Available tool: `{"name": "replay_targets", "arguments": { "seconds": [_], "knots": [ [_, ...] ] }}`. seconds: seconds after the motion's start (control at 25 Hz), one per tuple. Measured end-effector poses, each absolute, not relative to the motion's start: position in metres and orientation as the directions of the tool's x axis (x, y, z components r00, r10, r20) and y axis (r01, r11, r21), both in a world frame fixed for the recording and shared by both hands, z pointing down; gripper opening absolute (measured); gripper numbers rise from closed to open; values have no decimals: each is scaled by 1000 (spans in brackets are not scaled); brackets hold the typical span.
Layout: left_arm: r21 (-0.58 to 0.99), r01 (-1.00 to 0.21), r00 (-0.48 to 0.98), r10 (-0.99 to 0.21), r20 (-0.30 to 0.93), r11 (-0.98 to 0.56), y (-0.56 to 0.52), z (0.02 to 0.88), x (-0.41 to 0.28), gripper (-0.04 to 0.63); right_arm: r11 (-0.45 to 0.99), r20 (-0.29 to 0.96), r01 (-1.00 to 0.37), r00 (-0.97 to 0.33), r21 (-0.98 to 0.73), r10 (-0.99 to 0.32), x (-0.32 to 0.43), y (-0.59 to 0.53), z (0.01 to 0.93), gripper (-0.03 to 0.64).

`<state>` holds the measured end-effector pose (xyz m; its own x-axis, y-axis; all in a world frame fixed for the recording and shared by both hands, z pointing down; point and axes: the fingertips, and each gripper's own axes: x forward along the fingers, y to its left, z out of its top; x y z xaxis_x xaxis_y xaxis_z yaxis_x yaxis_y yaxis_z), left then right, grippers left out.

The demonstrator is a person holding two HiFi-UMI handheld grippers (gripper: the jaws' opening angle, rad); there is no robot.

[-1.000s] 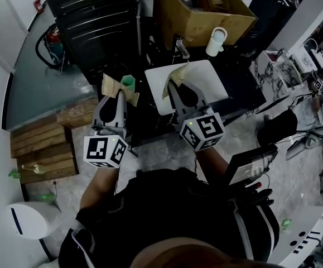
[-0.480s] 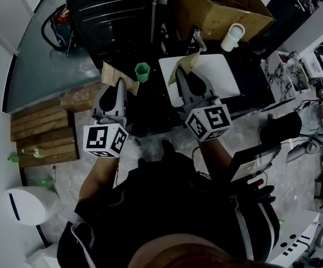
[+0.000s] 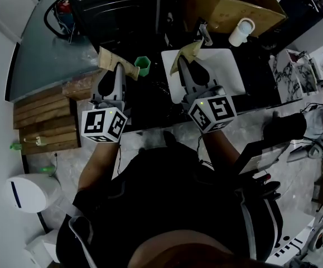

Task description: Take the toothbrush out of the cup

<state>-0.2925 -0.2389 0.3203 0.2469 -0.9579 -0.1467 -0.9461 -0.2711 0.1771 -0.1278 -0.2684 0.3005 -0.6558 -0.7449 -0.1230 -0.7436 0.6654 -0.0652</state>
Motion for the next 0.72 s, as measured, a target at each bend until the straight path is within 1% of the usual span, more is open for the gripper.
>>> {"name": "replay_targets", "arguments": {
  "seconds": [0.4,0.72],
  "knots": [
    [164,-952,238,-961,-140,-260,-291,353,-291,26,687,-99,-724,-680,-61,-726,-129,-288,310,40],
    [142,-958,236,-968,-89,-247,-329,398,-290,26,677,-50,-732,-675,-76,-736,-125,-302,335,40]
  ]
}}
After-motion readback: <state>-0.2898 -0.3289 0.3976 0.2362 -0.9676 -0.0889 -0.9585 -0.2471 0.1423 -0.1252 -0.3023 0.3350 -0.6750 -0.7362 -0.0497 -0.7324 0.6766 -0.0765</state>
